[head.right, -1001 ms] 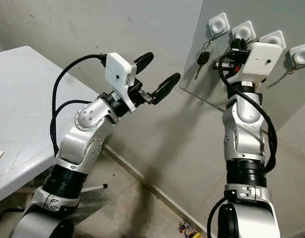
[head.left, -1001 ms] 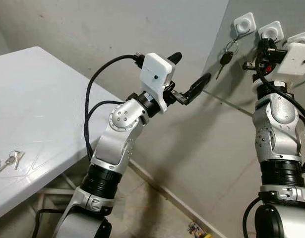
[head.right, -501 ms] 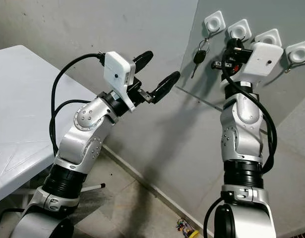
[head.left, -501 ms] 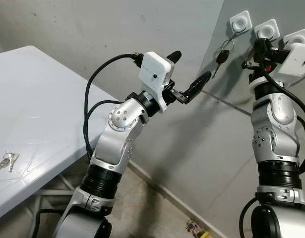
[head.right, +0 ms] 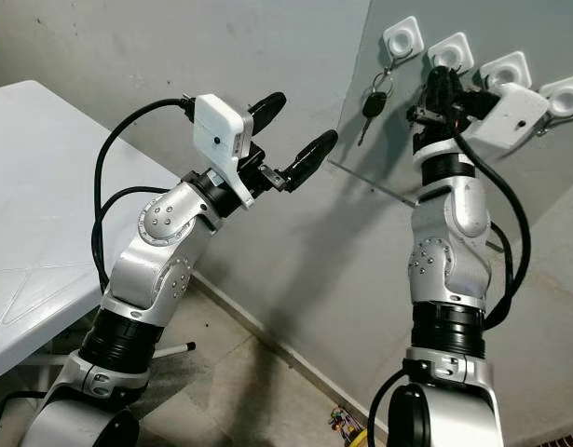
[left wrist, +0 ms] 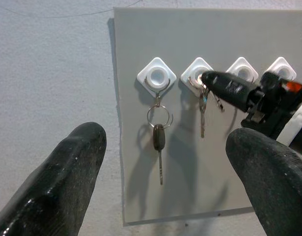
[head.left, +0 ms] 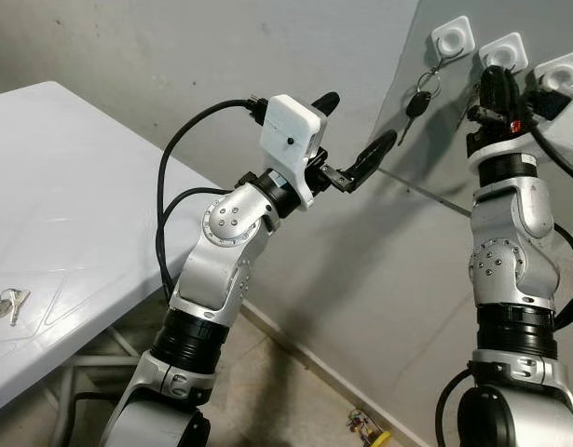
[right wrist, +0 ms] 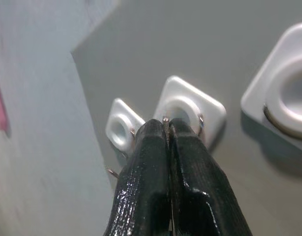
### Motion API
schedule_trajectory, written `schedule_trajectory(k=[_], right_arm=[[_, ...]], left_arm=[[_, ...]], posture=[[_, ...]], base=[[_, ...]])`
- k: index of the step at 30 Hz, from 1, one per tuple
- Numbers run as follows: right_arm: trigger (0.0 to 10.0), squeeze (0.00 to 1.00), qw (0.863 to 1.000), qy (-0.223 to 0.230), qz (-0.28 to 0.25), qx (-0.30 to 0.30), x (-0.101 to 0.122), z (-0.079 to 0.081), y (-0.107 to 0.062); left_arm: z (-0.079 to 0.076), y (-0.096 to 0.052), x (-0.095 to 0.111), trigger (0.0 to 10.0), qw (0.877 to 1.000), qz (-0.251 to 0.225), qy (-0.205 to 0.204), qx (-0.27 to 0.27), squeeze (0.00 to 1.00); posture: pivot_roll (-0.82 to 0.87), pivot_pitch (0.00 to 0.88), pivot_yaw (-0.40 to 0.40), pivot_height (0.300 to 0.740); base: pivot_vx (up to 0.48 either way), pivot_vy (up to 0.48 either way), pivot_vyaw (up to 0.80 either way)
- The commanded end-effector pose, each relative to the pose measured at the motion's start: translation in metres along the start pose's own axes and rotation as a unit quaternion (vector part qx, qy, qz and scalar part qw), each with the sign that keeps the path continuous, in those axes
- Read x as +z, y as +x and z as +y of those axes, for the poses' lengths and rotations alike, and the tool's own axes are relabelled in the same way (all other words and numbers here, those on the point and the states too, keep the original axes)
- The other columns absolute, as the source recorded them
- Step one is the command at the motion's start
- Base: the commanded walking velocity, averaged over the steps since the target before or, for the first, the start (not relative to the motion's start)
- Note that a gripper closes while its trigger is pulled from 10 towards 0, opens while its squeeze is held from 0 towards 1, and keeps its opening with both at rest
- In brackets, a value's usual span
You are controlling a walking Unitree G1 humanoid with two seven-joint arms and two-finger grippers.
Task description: Hang keys on a hook
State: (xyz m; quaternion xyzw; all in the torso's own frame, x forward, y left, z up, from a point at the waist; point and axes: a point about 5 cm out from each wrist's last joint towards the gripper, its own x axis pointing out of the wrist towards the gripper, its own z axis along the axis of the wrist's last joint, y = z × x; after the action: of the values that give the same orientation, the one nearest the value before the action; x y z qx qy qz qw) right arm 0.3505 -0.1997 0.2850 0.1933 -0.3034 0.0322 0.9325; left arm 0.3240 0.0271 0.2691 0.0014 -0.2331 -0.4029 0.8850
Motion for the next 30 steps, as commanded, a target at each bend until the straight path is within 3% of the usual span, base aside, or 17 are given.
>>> schedule_trajectory(k=[1,30], right_arm=[[10.0,0.0,1.0,0.011,-0.013,0.01,0.007,0.004,0.002],[10.0,0.0,0.999,0.003,-0.026,0.022,0.008,-0.003,-0.01]], left_arm=[[-0.003,0.001,0.004,10.0,1.0,-0.006,0.0,-0.003,0.0],[0.0,0.001,0.005,10.0,1.0,-0.008,0.001,0.002,0.0]], posture=[[-0.01,0.071,-0.096,0.711],[-0.02,0.077,-0.094,0.711]], base=[[0.0,0.0,0.0],[0.0,0.0,0.0]])
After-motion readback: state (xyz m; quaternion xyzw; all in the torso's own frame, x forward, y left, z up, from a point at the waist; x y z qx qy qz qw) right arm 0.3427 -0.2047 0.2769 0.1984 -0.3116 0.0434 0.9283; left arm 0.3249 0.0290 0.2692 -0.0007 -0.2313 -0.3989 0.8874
